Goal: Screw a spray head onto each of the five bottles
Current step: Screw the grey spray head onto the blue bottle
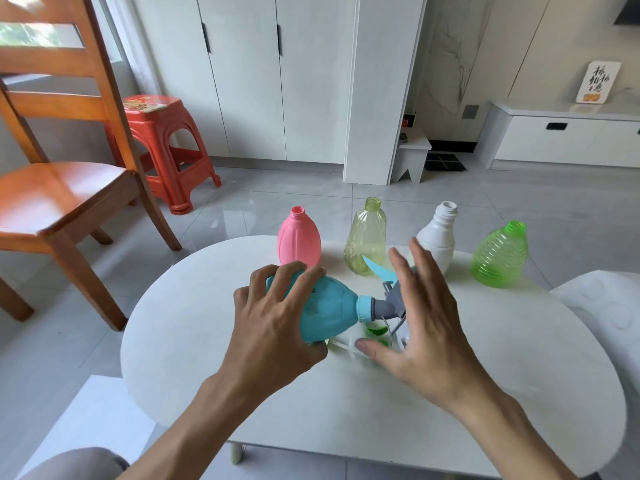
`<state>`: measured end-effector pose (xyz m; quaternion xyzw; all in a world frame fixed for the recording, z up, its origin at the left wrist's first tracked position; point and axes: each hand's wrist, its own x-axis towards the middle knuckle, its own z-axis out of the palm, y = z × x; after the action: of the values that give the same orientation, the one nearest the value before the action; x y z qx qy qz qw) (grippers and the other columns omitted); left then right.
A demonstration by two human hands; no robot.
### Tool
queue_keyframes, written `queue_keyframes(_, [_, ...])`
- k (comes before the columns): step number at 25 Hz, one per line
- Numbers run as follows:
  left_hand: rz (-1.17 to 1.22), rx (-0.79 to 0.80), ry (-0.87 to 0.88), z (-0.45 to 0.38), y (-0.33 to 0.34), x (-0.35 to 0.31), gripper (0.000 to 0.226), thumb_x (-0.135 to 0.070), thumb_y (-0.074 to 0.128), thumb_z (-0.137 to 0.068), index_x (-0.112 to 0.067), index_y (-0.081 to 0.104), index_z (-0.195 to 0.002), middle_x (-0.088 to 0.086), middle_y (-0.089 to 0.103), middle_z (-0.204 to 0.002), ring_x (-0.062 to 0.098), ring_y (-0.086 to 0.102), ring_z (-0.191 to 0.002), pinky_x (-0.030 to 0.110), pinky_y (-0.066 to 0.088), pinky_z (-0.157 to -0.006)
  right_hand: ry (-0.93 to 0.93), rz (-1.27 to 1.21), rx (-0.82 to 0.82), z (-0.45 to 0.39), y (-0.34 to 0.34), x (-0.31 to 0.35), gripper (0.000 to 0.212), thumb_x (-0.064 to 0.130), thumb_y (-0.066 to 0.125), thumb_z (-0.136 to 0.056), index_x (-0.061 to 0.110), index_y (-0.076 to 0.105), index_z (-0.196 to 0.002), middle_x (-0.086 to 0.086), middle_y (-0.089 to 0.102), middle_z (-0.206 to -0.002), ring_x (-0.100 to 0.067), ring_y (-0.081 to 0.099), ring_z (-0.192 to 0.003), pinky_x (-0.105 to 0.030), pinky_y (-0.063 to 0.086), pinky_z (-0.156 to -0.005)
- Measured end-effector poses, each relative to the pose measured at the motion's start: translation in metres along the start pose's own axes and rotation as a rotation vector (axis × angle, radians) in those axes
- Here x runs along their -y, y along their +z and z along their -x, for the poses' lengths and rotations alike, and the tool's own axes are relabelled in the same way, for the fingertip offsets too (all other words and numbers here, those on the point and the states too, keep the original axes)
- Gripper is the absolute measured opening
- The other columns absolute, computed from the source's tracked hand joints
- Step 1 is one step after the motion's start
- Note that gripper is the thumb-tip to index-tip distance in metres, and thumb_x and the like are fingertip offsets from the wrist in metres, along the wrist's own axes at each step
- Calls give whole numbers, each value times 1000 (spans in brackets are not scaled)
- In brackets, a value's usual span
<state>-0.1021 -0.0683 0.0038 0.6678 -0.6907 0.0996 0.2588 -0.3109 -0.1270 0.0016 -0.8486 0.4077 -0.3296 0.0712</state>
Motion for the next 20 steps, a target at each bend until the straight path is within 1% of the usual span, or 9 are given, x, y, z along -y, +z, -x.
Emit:
queue_keyframes(3, [21,5,21,0,-1,0,87,-36,82,-52,-25,53,-134,-1,56,-133,33,48,-116,45,46,-80,-207,176,-78,-3,-6,-7,53,42,72,-80,16,55,-124,-2,58,-137,-28,38,-142,-56,24,-114])
queue_keyframes(5, [9,-11,46,-1,-2,1,88,-35,83,-52,-23,54,-134,2,56,-135,34,47,-118,46,45,-82,-196,87,-75,1,-4,-1,37,47,62,-88,16,58,-106,11,70,-101,-13,62,-115,-49,30,-112])
queue_keyframes(8, [-61,-39,104,-2,-3,4,91,-35,87,-51,-24,52,-133,6,56,-137,37,47,-122,48,44,-84,284,-568,124,3,-4,18,37,54,61,-87,17,55,-86,5,71,-71,-2,64,-67,-27,49,-75])
queue_keyframes(10, [-107,-34,151,-1,-2,5,91,-36,88,-52,-25,49,-133,7,56,-137,38,48,-123,49,44,-85,700,-963,266,2,-3,18,43,50,64,-88,8,59,-82,-14,72,-67,-16,68,-59,-25,48,-54])
queue_keyframes(12, [-110,-11,142,1,0,3,91,-36,88,-51,-25,50,-133,6,56,-136,37,48,-121,48,44,-84,796,-976,386,2,-2,12,49,55,57,-91,6,66,-94,-20,74,-82,-18,67,-64,-23,47,-53])
queue_keyframes(14, [-79,18,68,-1,1,4,91,-36,87,-50,-25,53,-133,3,56,-135,35,48,-119,46,44,-82,673,-959,288,2,0,8,43,59,49,-93,23,64,-110,-7,72,-99,-11,68,-77,-19,49,-63])
queue_keyframes(16, [11,43,-18,-4,-2,8,90,-36,87,-50,-27,53,-133,-3,55,-132,32,47,-116,44,45,-80,305,-733,107,1,-9,-1,25,33,50,-99,35,57,-123,10,66,-121,-2,64,-106,-17,46,-83])
queue_keyframes(18, [163,83,-64,-5,-4,12,89,-38,87,-51,-30,52,-133,-10,55,-128,27,47,-113,44,47,-81,-140,-253,59,-1,-20,-12,61,3,57,-79,29,52,-135,11,54,-143,-8,47,-133,-25,37,-104])
queue_keyframes(20, [277,165,-20,-3,-4,12,89,-40,87,-53,-32,51,-134,-14,55,-127,22,47,-110,47,50,-83,-349,-92,86,-2,-20,-19,64,-2,67,-75,19,55,-134,5,54,-143,-16,47,-134,-32,37,-106])
